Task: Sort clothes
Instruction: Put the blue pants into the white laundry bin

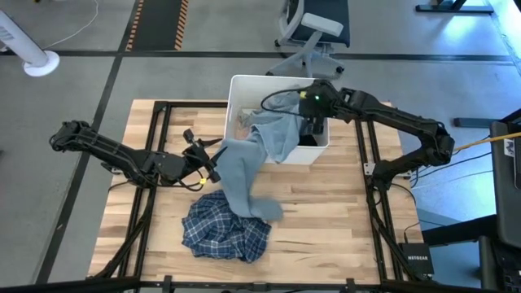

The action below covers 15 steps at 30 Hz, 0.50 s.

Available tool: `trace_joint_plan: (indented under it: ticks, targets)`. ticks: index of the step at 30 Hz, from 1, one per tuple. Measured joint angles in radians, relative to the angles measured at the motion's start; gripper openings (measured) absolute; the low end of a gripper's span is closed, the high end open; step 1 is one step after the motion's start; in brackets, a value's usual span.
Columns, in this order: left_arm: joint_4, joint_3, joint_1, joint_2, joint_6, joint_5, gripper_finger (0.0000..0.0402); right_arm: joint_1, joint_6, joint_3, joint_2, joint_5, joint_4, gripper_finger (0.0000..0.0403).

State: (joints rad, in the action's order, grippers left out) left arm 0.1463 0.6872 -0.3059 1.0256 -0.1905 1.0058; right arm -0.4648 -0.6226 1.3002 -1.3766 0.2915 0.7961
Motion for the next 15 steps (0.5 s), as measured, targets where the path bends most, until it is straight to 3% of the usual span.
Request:
trace_joint_plan:
  ticks: [9,15]
  targets:
    - [-0.001,0.0,0.0,0.0,0.001,0.0,0.0131,0.01,0.066,0.247,0.0,-0.078,0.275,0.0221]
    - [-0.005,0.0,0.0,0.0,0.001,0.0,0.0131,0.125,0.108,0.367,0.002,-0.077,0.372,0.0221]
